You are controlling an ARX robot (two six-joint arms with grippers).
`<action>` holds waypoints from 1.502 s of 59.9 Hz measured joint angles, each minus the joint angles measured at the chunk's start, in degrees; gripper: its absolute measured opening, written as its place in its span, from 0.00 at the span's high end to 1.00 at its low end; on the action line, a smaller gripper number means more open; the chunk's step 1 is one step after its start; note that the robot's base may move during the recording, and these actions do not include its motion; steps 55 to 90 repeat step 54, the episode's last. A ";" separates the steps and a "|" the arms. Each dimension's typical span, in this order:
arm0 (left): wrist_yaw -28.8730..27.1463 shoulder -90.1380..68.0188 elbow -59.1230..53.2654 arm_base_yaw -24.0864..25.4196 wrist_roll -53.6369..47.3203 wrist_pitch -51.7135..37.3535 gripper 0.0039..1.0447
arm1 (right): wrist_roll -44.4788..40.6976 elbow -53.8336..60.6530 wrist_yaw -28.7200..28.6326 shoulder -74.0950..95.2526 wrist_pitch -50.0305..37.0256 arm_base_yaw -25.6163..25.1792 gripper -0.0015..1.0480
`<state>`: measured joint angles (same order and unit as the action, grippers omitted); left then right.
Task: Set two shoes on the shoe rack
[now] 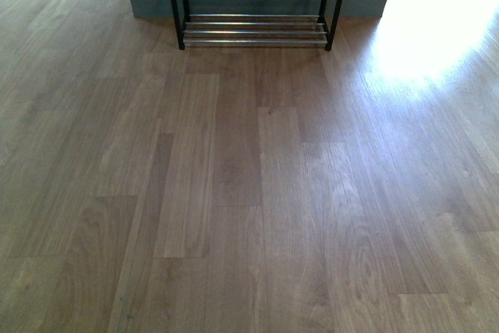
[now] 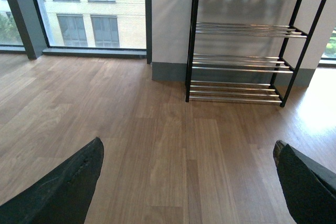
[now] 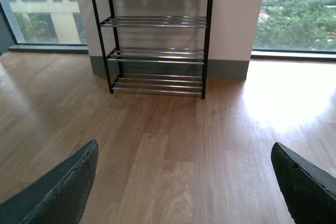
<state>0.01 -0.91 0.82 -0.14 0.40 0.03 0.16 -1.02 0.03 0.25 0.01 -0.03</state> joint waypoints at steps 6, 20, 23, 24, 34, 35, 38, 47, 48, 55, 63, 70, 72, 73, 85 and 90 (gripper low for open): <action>0.00 0.00 0.00 0.02 0.00 0.00 0.09 | 0.00 0.00 0.00 0.00 0.00 0.00 0.09; 0.00 0.00 0.00 0.00 0.00 -0.02 0.09 | 0.00 0.00 0.00 0.00 0.00 0.00 0.09; 0.00 0.00 0.00 0.02 0.00 0.00 0.09 | 0.00 0.00 0.00 0.00 0.00 0.00 0.09; 0.00 0.00 0.00 0.00 0.00 0.00 0.09 | 0.00 0.00 0.00 0.00 0.00 0.00 0.09; 0.00 0.00 0.00 0.02 0.00 -0.02 0.09 | 0.00 0.00 0.00 0.00 0.00 0.00 0.09; 0.00 0.00 0.00 0.02 0.00 -0.02 0.09 | 0.00 0.00 0.00 0.00 0.00 0.00 0.09; 0.00 0.00 0.00 0.02 0.00 -0.02 0.09 | 0.00 0.00 0.00 0.00 0.00 0.00 0.09; 0.00 0.00 0.00 0.02 0.00 -0.02 0.09 | 0.00 0.00 0.00 0.00 0.00 0.00 0.09; 0.00 0.00 0.00 0.02 0.00 0.00 0.09 | 0.00 0.00 0.00 0.00 0.00 0.00 0.09; 0.00 0.00 0.00 0.02 0.00 0.00 0.09 | 0.00 0.00 0.00 0.00 0.00 0.00 0.09; 0.00 0.00 0.00 0.02 0.00 0.00 0.09 | 0.00 0.00 0.00 0.00 0.00 0.00 0.09; 0.00 0.00 0.00 0.02 0.00 0.00 0.09 | 0.00 0.00 0.00 0.00 0.00 0.00 0.09; 0.00 0.00 0.00 0.02 0.00 0.00 0.09 | 0.00 0.00 0.00 0.00 0.00 0.00 0.09; 0.00 0.00 0.00 0.02 0.00 0.00 0.09 | 0.00 0.00 0.00 0.00 0.00 0.00 0.09; 0.00 0.00 0.00 0.02 0.00 0.00 0.09 | 0.00 0.00 0.00 0.00 0.00 0.00 0.09; 0.00 0.00 0.00 0.02 0.00 0.00 0.09 | 0.00 0.00 0.00 0.00 0.00 0.00 0.09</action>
